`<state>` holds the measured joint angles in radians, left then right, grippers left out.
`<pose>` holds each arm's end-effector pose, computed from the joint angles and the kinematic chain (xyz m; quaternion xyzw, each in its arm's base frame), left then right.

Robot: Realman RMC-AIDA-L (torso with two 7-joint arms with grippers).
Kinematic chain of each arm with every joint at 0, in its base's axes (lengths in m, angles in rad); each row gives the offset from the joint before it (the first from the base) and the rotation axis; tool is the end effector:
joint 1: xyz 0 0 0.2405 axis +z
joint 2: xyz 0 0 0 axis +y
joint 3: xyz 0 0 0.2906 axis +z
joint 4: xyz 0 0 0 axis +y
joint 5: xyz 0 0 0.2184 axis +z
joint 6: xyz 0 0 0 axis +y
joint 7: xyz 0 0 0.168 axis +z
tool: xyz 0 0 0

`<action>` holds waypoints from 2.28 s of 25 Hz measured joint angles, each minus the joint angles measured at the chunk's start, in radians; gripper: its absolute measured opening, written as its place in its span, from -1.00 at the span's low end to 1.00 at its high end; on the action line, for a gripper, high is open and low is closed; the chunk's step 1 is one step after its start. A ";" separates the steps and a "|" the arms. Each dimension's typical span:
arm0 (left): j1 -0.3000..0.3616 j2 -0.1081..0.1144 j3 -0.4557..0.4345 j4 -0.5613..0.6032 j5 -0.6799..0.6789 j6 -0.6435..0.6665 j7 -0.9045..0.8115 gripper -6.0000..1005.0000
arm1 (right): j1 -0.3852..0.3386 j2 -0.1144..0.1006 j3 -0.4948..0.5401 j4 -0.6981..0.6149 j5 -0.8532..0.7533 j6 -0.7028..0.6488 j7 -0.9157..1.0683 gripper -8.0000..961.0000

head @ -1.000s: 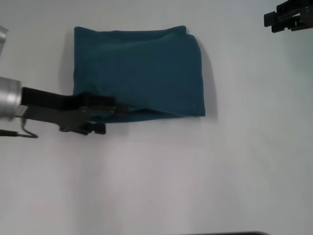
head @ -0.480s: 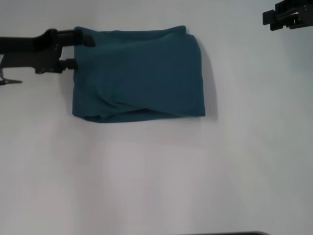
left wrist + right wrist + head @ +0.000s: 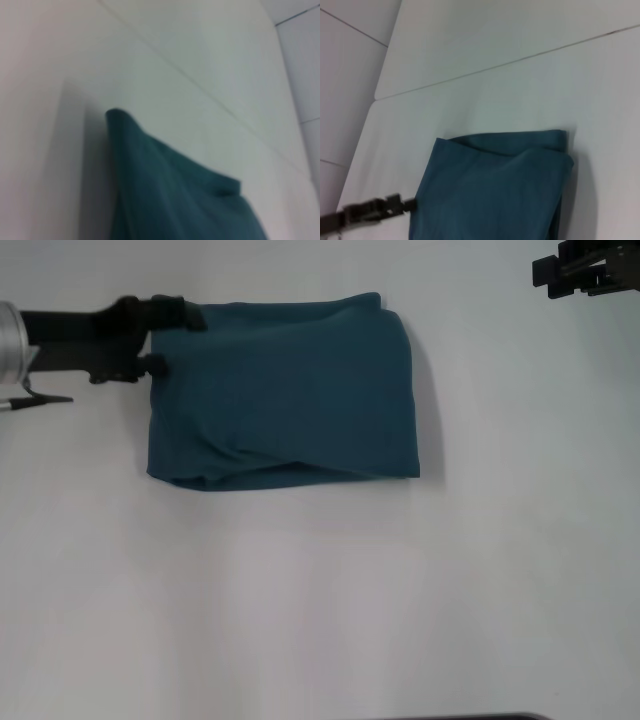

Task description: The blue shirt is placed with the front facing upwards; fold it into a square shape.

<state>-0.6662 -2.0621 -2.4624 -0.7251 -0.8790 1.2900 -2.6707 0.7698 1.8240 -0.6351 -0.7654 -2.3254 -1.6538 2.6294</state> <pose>-0.2877 0.4280 -0.0235 -0.6774 -0.6966 -0.1943 0.1349 0.2626 0.4400 0.0868 -0.7648 0.6241 0.1193 0.1064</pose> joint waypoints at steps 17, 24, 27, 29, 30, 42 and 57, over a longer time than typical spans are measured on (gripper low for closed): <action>-0.004 0.011 0.008 0.004 -0.124 0.070 0.019 0.79 | 0.006 0.007 -0.001 0.000 0.000 0.002 -0.004 -0.28; -0.052 0.011 0.082 0.133 -0.083 -0.047 0.025 0.79 | 0.010 0.010 -0.003 0.000 0.000 0.003 -0.002 -0.28; -0.044 0.018 0.076 0.116 -0.083 -0.015 0.028 0.79 | 0.012 0.014 -0.002 0.000 0.000 0.007 -0.011 -0.28; -0.027 0.030 0.035 0.068 -0.113 0.064 0.035 0.79 | 0.015 0.020 0.000 -0.002 0.011 0.018 -0.040 -0.28; -0.012 0.033 0.001 0.030 -0.140 0.117 0.038 0.79 | 0.017 0.032 -0.001 -0.005 0.043 0.041 -0.096 -0.28; 0.117 0.101 -0.147 -0.204 -0.348 0.349 -0.047 0.79 | 0.113 0.116 -0.188 0.167 -0.103 0.398 -0.131 -0.11; 0.126 0.100 -0.188 -0.214 -0.350 0.366 -0.017 0.79 | 0.135 0.176 -0.175 0.369 -0.024 0.701 0.076 0.39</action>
<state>-0.5405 -1.9617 -2.6504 -0.9387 -1.2288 1.6564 -2.6880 0.9049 1.9996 -0.8102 -0.3969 -2.3497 -0.9528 2.7057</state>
